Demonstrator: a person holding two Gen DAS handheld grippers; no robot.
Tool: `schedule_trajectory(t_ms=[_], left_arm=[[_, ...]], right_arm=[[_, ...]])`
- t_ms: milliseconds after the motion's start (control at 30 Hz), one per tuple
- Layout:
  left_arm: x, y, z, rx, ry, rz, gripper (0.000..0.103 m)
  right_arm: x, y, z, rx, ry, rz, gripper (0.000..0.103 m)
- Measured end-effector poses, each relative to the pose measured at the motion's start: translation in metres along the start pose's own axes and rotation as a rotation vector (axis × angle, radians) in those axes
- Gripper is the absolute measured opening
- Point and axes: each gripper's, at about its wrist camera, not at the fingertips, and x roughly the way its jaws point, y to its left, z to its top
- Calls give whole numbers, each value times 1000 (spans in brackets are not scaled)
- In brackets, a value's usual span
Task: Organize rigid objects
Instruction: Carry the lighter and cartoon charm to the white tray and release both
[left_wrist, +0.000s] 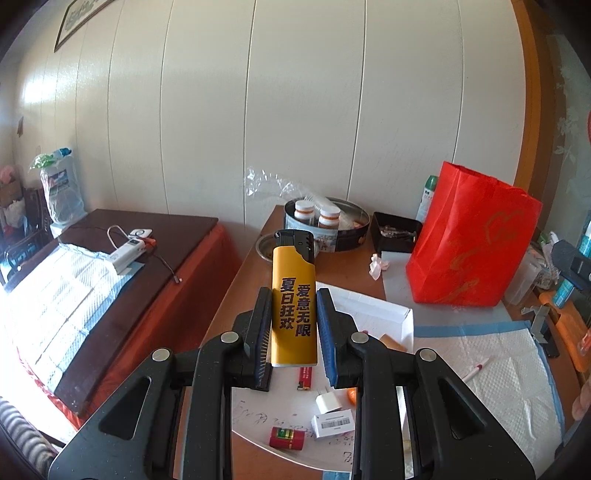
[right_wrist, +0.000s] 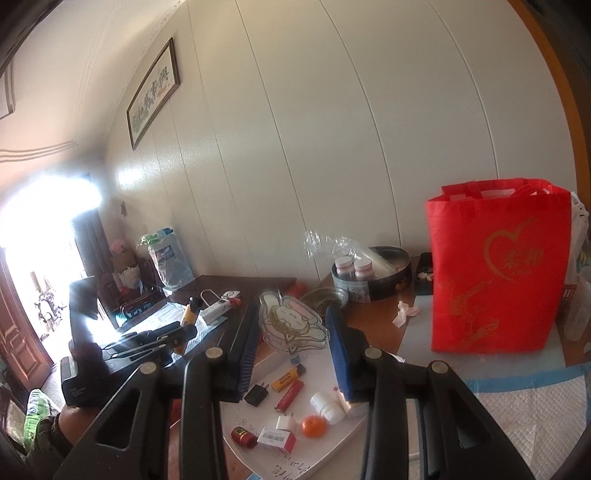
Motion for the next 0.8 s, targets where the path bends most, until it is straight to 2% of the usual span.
schedule_trajectory(t_ms=[133,300,500,633,800], left_arm=[[19,11,-8,-25,42,11,23],[54,19,-28,-28,128,58,23],[87,19,-58,-20,229,51,23],[102,22,-69,-29,267,46,23],[116,26,-71,-47,281,52,23]], right_arm=[[24,5,-6,-24,58,8,36],[88,11,-26,-53,215,21,36],[154,3,-72,-29,385,5,36],[174,2,-93,-30,446,14,36],[188,7,-104,-72,467,23,36]])
